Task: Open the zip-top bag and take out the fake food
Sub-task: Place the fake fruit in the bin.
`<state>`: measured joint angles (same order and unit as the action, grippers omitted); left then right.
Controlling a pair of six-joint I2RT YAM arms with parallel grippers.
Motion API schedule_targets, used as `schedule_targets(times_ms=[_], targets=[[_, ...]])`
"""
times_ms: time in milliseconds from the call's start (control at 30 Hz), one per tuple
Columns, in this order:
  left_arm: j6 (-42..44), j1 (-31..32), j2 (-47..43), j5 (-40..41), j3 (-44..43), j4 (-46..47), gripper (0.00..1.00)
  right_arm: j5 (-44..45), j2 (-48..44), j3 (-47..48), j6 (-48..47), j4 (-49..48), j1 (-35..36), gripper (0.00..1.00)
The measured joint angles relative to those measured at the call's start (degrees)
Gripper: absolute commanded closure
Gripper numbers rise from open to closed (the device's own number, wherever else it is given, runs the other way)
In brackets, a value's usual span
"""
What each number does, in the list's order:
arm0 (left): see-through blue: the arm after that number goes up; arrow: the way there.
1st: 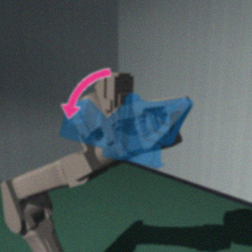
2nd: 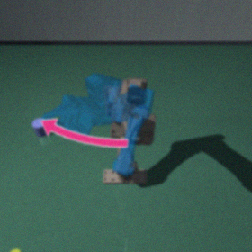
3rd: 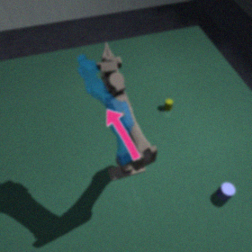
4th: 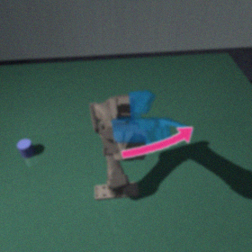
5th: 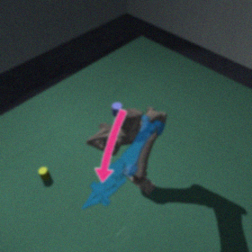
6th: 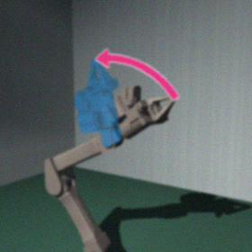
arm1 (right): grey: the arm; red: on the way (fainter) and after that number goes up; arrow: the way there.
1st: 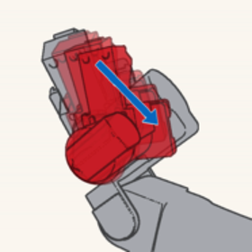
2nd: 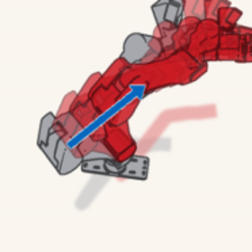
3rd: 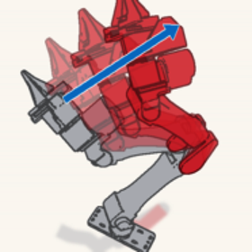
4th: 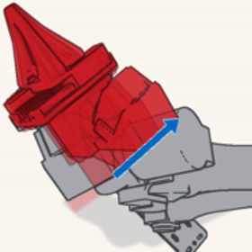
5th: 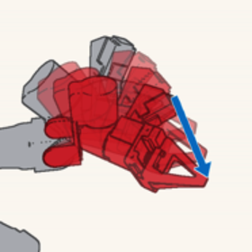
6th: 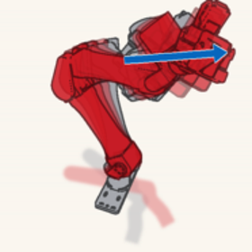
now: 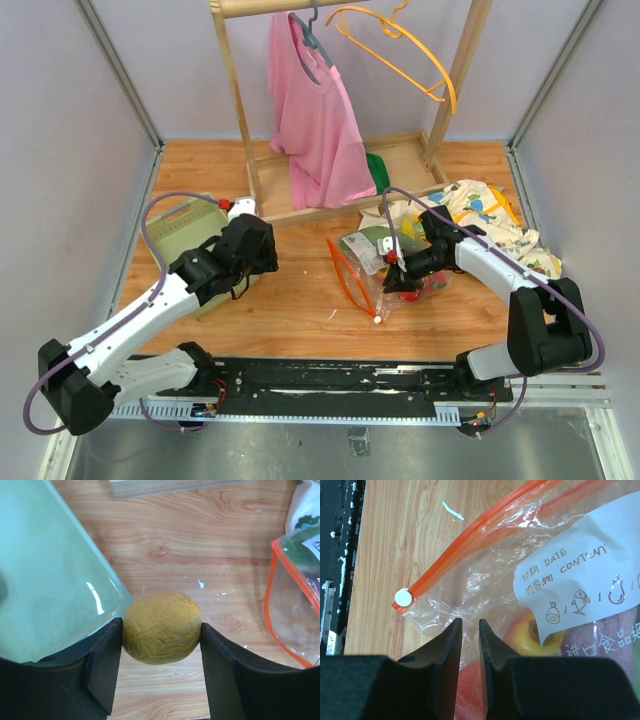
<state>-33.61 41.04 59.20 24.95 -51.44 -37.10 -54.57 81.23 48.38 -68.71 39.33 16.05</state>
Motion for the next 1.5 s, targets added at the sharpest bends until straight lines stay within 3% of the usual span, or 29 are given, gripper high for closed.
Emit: schedule_targets(times_ms=[967, 1300, 1400, 1500], targets=[[0.59, -19.65, -3.76, -2.93, 5.57, -2.4, 1.0, -0.33, -1.09, 0.0, 0.81, 0.15, -0.02, 0.78], [-2.45, -23.17, -3.15, -2.47, 8.33, -1.09, 1.0, -0.33, -1.22, 0.0, 0.81, 0.2, -0.02, 0.77], [-4.68, -23.71, -2.51, -0.92, 8.61, -1.05, 0.79, -0.33, -1.22, 0.0, 0.81, 0.2, -0.02, 0.75], [-7.21, -23.91, -1.38, 0.83, 8.81, -1.25, 0.39, -0.33, -1.22, 0.0, 0.81, 0.2, -0.02, 0.73]])
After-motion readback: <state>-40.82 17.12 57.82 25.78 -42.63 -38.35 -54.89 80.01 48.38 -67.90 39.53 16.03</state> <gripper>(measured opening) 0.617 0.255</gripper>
